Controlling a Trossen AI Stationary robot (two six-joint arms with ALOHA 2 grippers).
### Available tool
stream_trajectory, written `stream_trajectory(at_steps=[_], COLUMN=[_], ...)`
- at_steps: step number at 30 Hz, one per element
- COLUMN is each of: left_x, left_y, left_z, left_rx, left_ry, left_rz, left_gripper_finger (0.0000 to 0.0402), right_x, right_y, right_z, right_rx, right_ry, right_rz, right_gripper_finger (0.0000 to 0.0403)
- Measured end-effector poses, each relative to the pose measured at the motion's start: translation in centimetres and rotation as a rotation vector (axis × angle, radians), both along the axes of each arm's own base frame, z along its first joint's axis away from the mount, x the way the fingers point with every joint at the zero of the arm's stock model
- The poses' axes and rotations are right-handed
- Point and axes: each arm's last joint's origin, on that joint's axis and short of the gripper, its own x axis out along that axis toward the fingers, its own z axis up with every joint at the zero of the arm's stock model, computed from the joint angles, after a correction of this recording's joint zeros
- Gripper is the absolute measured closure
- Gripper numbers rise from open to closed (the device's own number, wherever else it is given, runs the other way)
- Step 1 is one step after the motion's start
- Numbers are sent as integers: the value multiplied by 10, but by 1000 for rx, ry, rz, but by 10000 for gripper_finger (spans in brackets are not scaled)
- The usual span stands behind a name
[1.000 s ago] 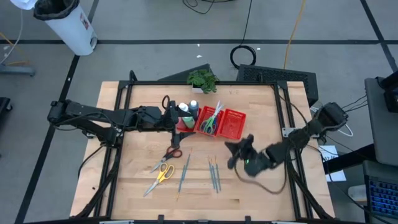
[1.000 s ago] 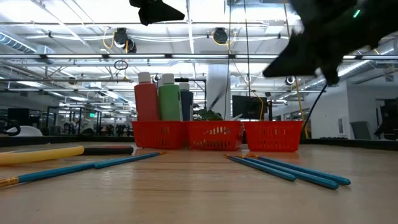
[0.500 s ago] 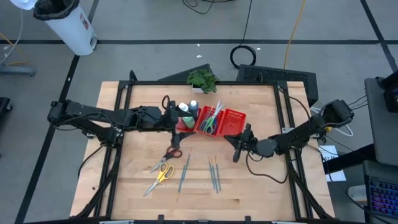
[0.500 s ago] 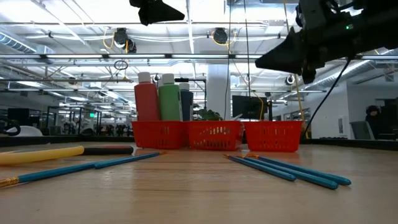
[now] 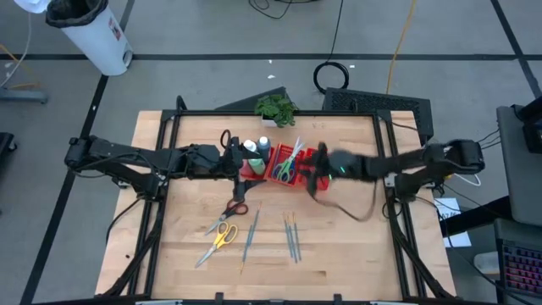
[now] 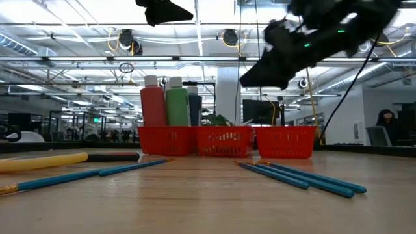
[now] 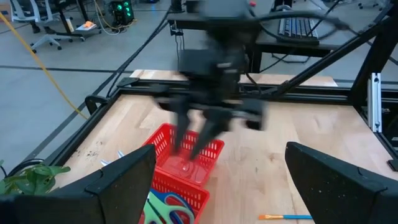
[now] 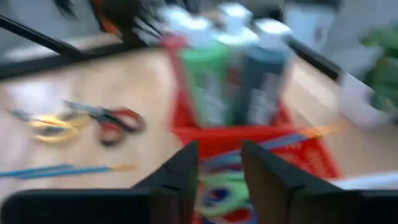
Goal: Pick & Place Paint Supplies
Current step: Put the blue paint brush into the right red bin
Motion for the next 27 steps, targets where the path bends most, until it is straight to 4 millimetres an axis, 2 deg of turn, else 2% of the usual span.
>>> stream_trajectory(at_steps=[3, 7, 11, 15, 19, 27], left_x=[0, 0, 0, 0, 0, 0], left_y=[0, 0, 0, 0, 0, 0], left_z=[0, 1, 1, 1, 1, 1], left_rx=[0, -1, 0, -1, -1, -1], left_ry=[-1, -6, -7, -7, -8, -8], left_rz=[0, 0, 0, 0, 0, 0], left_gripper_finger=[36, 36, 36, 36, 36, 36], right_x=[12, 28, 47, 65, 72, 73], right_y=[-42, -96, -134, -150, -155, -155], right_z=[13, 27, 18, 0, -14, -16], right_rx=[20, 125, 303, 375, 399, 408], right_ry=[83, 95, 142, 210, 240, 244], right_rz=[-87, -109, -88, -93, -105, -115], right_gripper_finger=[230, 188, 171, 174, 184, 193])
